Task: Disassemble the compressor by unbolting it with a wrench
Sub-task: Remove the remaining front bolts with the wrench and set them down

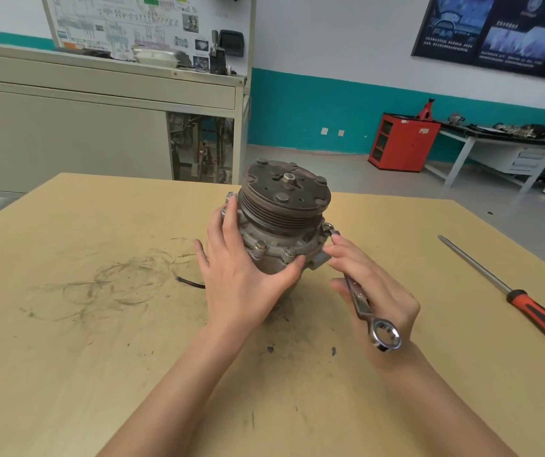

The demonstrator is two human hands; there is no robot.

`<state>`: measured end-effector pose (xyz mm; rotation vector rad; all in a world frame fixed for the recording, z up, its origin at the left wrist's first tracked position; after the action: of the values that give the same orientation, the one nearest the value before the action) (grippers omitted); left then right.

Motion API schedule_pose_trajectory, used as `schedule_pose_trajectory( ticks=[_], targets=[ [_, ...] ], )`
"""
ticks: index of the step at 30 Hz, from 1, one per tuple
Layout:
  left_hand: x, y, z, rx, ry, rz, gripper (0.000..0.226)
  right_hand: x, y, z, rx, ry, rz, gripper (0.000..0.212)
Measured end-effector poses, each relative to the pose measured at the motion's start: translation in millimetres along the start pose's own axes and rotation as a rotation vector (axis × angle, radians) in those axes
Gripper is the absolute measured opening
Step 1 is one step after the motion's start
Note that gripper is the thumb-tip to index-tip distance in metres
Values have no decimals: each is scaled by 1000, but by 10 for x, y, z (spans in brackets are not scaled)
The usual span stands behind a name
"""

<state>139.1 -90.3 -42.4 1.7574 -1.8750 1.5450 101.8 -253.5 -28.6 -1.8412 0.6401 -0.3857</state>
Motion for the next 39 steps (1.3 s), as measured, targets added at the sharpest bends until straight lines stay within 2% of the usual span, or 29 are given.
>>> schedule_pose_trajectory(
  ticks=[2,3,4,7,9,11,14,16,19,21,23,26,29,32,35,39],
  targets=[
    [0,-5,0,-3,2,-6,114,19,50,36,54,-149,105,31],
    [-2,-4,0,-6,4,-7,115,38,67,53,109,-302,216,24],
    [-5,-3,0,-8,8,-7,115,81,73,69,195,-494,360,22],
    [-7,-6,-8,-5,16,-4,115,382,16,101,593,-1044,827,25],
    [-6,-1,-9,-10,21,-4,115,636,-97,131,700,-1251,1041,24],
    [1,-1,-12,-13,25,-2,115,893,-286,241,627,-1374,1182,24],
    [1,-7,-14,-10,25,-6,116,1129,-568,555,319,-1506,1284,26],
    [0,-11,-18,-5,21,-2,115,1167,-694,779,123,-1568,1289,30],
    [-5,-10,-19,-4,22,7,115,1203,-776,895,-29,-1491,1249,44],
    [-10,-5,-13,-5,24,9,115,1169,-860,756,-21,-1629,1210,33],
    [-15,-2,-1,-11,26,7,115,1153,-953,490,116,-1650,1177,24],
    [-23,-2,10,-5,30,10,115,952,-938,44,292,-1211,973,38],
    [-12,3,4,4,32,3,114,469,-755,-159,329,-729,633,36],
    [-5,12,-3,-7,25,-4,115,72,-489,-92,282,-403,321,30],
    [-1,10,-9,-14,17,-5,115,-32,-260,38,211,-299,227,25],
    [-3,6,-11,-19,2,-6,116,-4,-85,121,188,-310,289,28]
  ],
)
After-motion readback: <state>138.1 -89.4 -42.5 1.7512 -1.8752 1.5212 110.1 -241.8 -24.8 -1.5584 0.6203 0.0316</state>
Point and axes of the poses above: each hand's wrist, its own y-axis away from the middle knuckle, its own z-axis out of the palm, x = y × z, the point moved 3 cm from there along -y, towards the middle knuckle, and after that the axes turned 6 degrees about -x, right-handed, at the moved point
